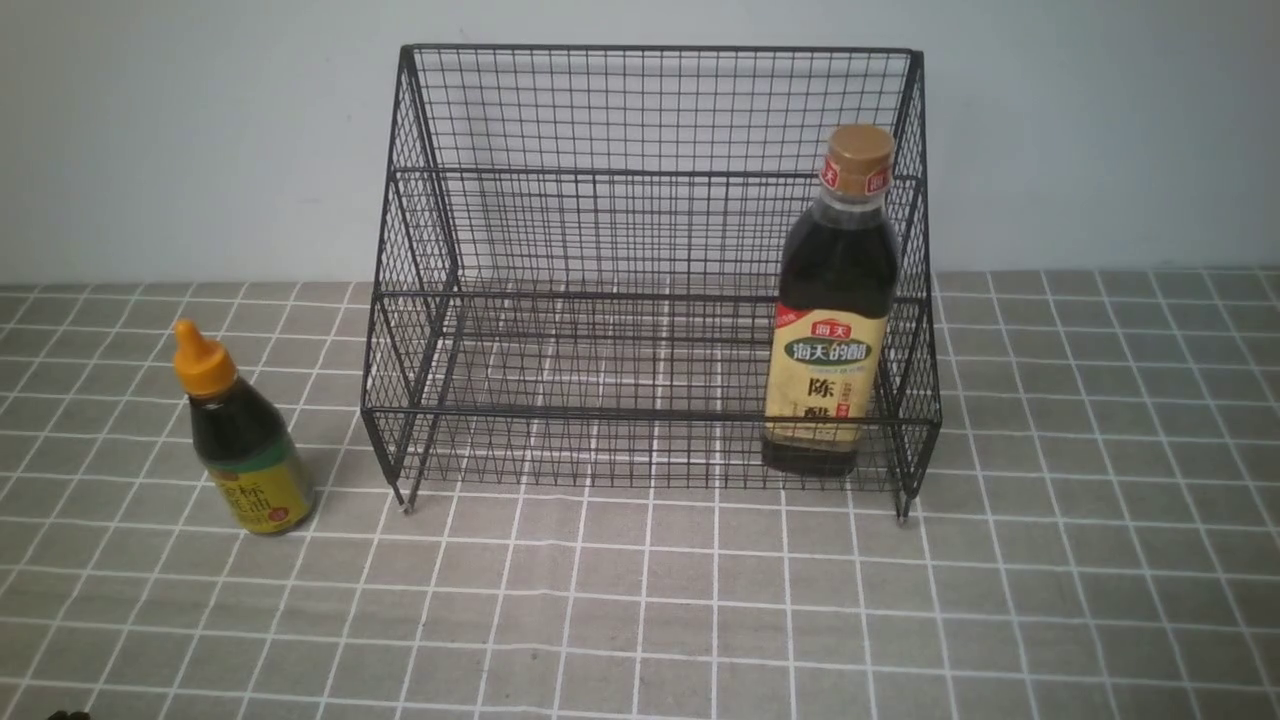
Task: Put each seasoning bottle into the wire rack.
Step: Use the left arm to grab the condiment bottle closest to it
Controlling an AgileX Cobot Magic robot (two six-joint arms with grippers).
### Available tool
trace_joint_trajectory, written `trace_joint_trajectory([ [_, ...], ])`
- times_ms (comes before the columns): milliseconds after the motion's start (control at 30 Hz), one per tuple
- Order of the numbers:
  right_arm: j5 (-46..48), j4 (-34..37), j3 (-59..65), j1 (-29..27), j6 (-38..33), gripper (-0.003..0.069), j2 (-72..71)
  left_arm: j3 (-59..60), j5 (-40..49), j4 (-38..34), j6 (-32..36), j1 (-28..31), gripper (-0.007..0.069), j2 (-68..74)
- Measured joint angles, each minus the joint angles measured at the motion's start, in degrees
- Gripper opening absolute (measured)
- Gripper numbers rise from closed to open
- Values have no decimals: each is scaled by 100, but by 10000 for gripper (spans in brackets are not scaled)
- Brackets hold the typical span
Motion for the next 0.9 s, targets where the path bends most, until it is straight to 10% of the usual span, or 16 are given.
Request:
trace_joint_trajectory([
  [900,0,0,0,0,36,-12,0,7,-975,-800,-225,0,-7,0],
])
